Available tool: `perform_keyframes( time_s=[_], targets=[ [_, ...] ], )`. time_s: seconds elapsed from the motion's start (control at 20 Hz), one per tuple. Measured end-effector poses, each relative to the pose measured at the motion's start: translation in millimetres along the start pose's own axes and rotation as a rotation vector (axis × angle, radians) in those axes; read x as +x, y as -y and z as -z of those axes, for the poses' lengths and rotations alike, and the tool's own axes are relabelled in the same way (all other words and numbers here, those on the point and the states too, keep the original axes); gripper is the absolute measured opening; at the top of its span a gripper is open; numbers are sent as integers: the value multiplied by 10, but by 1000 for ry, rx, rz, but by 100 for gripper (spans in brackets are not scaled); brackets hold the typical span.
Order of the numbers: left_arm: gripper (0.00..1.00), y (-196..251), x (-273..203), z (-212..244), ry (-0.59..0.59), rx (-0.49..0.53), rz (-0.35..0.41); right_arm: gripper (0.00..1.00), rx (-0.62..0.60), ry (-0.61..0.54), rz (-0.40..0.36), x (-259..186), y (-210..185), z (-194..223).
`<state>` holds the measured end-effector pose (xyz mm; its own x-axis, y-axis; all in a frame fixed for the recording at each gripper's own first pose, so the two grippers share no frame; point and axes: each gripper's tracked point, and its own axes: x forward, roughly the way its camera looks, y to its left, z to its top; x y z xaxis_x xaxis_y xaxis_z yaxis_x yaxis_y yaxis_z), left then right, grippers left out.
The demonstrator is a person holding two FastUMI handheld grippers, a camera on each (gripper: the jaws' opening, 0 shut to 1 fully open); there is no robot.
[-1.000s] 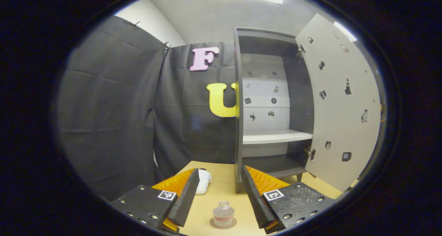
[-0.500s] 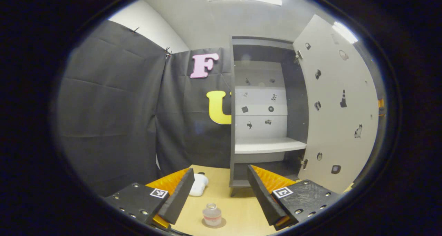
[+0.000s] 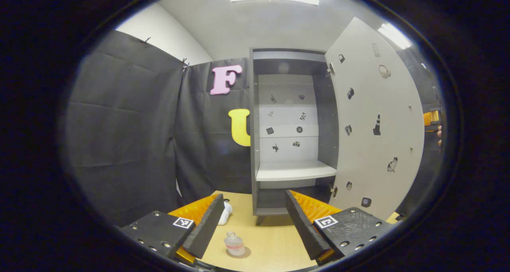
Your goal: Open the cabinet door with the right hand, grasp the bottle in the cabinet with the left hand and place it on the coaster, then close the cabinet door with the right hand.
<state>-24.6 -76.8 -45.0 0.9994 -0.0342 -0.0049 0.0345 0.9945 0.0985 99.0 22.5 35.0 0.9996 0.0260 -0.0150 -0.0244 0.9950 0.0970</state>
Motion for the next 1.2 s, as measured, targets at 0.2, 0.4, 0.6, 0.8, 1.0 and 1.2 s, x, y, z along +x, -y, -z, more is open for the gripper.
perform_keyframes(
  time_s=[0.2, 0.4, 0.6, 0.8, 1.0, 1.2],
  targets=[
    [92, 69, -220, -90, -5, -29, -29, 98, -37, -22, -110, 3, -258, 49],
    [92, 18, -384, -106, -8, -11, -65, 98, -83, -10, -118, -10, -291, -1],
    [92, -95, -405, -92, -19, -4, -87, 97, -102, -25, -130, 4, -425, 26],
    [93, -266, -298, -100, -7, -24, -90, 97, -79, -52, -149, 42, -647, 97],
    [92, -504, -108, -16, -17, -53, -77, 98, -80, -40, -144, 93, -906, 100],
    [92, -899, 78, 34, -21, -38, -69, 97, -67, -57, -141, 154, -1254, 182]
  ],
)
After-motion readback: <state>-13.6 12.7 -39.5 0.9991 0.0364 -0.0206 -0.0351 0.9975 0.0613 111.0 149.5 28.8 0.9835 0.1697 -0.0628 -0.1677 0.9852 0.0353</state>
